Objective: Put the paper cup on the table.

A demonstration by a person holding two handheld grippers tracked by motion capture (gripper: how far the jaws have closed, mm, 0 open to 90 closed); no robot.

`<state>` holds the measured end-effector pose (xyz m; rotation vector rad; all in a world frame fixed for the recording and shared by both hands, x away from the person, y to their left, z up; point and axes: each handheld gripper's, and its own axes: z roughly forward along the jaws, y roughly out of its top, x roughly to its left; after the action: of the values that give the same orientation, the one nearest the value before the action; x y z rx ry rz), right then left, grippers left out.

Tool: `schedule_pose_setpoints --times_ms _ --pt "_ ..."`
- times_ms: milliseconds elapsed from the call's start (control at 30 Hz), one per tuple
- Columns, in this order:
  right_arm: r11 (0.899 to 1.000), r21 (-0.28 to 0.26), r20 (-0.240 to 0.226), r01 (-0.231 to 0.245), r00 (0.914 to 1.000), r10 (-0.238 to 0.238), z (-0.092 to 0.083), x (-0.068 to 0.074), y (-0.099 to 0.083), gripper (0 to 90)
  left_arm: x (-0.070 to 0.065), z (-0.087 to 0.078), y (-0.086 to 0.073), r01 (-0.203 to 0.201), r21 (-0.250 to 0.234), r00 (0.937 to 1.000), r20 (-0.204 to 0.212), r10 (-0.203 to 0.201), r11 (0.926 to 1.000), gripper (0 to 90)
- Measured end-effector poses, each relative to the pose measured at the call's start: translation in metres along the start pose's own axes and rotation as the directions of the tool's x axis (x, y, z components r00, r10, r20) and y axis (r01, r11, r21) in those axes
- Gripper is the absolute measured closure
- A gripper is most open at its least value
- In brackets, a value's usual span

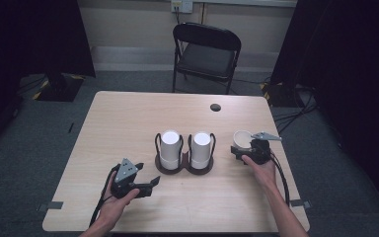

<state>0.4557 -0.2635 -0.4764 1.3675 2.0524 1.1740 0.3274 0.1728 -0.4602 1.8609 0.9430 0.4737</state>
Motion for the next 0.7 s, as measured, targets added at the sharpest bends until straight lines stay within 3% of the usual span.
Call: schedule_pose_setpoints --times_ms 400,700 --pt "1.0 -0.011 -0.011 -0.02 0.9997 0.02 -0.018 0.0 -0.006 15.1 0.001 0.0 0.0 0.007 0.001 1.0 -0.004 -0.007 1.0 20.8" --pt "0.999 -0.033 -0.023 -0.021 0.9995 0.02 -0.036 0.009 -0.006 16.5 0.001 0.0 0.0 0.009 0.002 0.9999 -0.006 -0.009 1.0 20.9"
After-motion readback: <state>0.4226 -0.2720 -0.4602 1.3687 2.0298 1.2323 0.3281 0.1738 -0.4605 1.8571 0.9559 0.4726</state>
